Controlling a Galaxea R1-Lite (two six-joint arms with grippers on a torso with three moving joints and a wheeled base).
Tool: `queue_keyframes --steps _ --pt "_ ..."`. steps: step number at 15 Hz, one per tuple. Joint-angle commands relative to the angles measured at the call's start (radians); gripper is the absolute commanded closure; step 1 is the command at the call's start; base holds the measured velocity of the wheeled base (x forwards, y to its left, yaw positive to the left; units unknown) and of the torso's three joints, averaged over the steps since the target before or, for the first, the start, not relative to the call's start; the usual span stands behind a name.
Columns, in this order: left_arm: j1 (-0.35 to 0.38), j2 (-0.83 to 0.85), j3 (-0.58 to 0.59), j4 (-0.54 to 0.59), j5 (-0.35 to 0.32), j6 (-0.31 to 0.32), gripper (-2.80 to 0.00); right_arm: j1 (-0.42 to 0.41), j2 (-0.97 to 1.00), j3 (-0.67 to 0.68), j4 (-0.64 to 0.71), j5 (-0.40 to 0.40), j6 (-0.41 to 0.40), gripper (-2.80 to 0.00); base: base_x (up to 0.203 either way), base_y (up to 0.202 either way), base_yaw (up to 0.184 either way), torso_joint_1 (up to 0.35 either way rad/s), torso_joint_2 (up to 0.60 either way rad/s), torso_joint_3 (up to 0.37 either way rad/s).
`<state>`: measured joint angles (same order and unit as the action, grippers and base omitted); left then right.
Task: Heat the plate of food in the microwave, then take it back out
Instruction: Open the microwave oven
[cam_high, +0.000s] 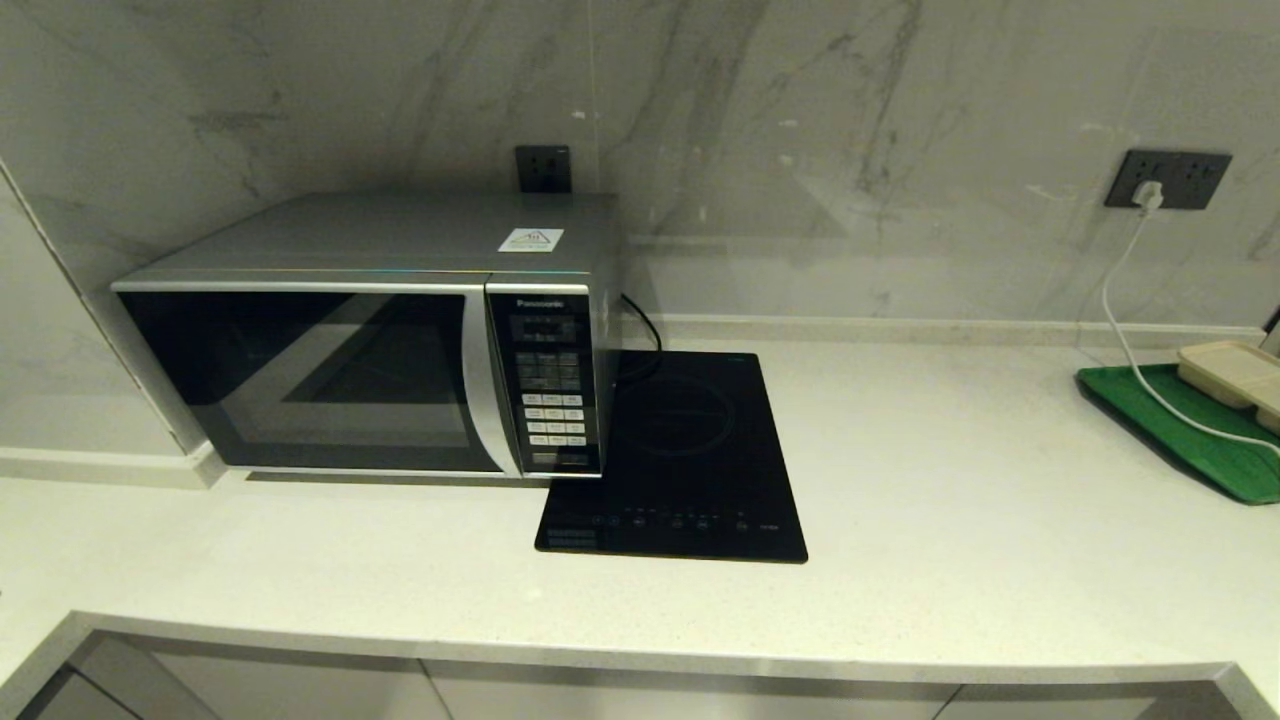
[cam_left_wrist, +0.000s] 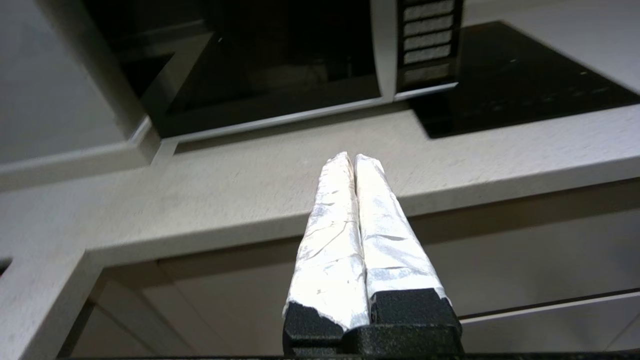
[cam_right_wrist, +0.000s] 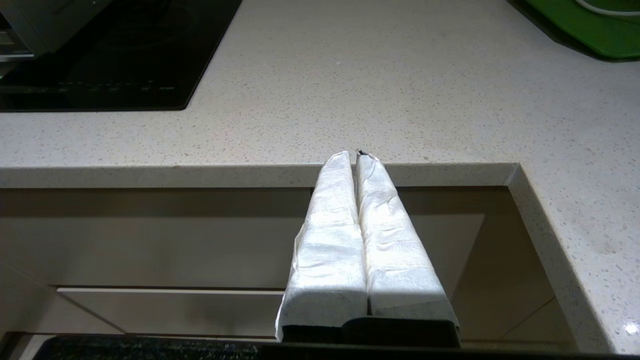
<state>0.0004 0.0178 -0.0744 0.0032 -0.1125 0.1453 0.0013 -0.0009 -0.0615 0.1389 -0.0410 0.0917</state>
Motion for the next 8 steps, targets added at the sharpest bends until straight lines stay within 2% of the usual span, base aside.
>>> queue_keyframes --steps 1,4,7,8 --pt "0.001 0.074 -0.158 0.033 -0.026 -0.01 0.0 0.0 0.0 0.0 0.001 0.0 0.0 0.0 0.0 0.0 0.0 0.0 0.0 0.0" --pt "0.009 0.284 -0.44 0.107 0.009 -0.055 0.0 0.0 0.001 0.0 0.001 0.0 0.0 0.0 0.0 0.0 0.0 0.0 0.0 0.0" --pt "0.012 0.468 -0.536 0.295 0.038 -0.103 0.0 0.0 0.001 0.0 0.001 0.0 0.0 0.0 0.0 0.0 0.0 0.0 0.0 0.0" --pt "0.011 0.512 -0.554 0.385 0.024 -0.154 0.0 0.0 0.001 0.0 0.001 0.0 0.0 0.0 0.0 0.0 0.0 0.0 0.0 0.0"
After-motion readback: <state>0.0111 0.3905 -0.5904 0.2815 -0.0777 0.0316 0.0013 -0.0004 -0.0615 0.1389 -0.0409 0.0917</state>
